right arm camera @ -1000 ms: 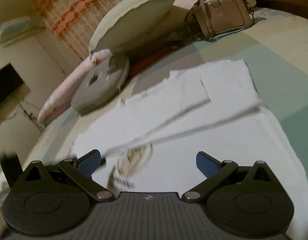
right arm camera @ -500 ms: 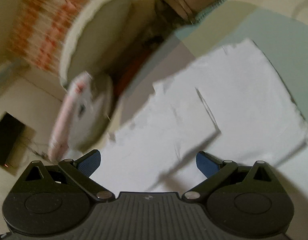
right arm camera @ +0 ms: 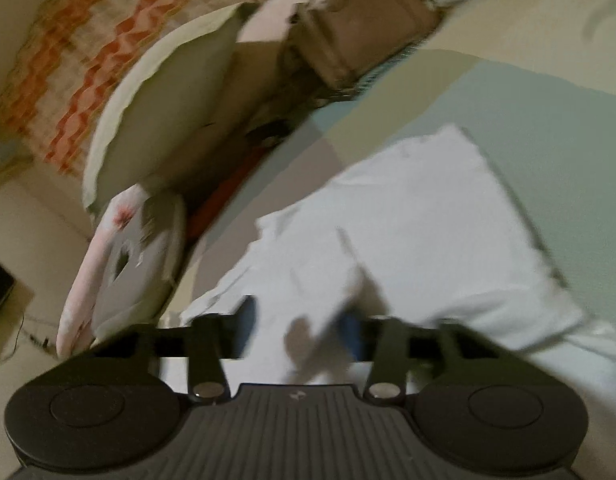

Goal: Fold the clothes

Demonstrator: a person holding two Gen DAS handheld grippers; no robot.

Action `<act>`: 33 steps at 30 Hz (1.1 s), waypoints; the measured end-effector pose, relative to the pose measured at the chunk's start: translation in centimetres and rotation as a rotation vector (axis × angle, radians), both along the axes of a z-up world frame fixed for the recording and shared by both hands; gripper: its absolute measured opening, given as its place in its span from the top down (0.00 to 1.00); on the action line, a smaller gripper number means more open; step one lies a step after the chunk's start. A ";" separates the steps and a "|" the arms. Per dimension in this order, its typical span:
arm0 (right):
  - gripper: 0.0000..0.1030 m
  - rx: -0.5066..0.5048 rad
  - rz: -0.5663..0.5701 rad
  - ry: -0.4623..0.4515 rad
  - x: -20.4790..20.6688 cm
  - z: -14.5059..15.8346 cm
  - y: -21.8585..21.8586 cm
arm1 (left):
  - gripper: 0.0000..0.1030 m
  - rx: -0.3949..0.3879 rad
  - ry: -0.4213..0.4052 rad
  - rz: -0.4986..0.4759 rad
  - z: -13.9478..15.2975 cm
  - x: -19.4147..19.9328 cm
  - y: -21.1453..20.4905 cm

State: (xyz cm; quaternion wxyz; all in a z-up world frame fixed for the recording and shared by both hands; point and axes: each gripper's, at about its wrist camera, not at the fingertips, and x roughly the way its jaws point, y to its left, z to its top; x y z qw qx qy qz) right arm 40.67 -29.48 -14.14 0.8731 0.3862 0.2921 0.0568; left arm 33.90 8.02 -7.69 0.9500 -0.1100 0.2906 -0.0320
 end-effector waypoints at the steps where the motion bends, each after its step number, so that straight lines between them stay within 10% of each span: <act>1: 0.89 0.000 -0.002 0.005 -0.2 0.1 -0.1 | 0.01 0.000 -0.002 0.001 0.0 0.0 0.0; 14: 0.92 -0.125 -0.017 -0.003 -3.6 3.3 0.1 | 0.01 0.013 -0.001 -0.001 -0.1 0.1 -0.1; 18: 0.83 -0.199 -0.044 0.105 -2.6 2.1 -0.5 | 0.01 0.044 0.010 -0.012 -0.2 0.2 -0.3; 23: 0.57 -0.300 -0.126 0.015 -4.6 3.6 -0.4 | 0.01 0.074 0.020 -0.013 -0.4 0.3 -0.6; 25: 0.41 -0.382 -0.090 -0.032 -4.8 4.7 0.6 | 0.01 0.085 0.025 -0.015 -0.5 0.4 -0.8; 33: 0.31 -0.512 0.136 0.029 -3.0 3.5 3.7 | 0.01 0.112 0.147 0.030 -2.6 1.9 -0.1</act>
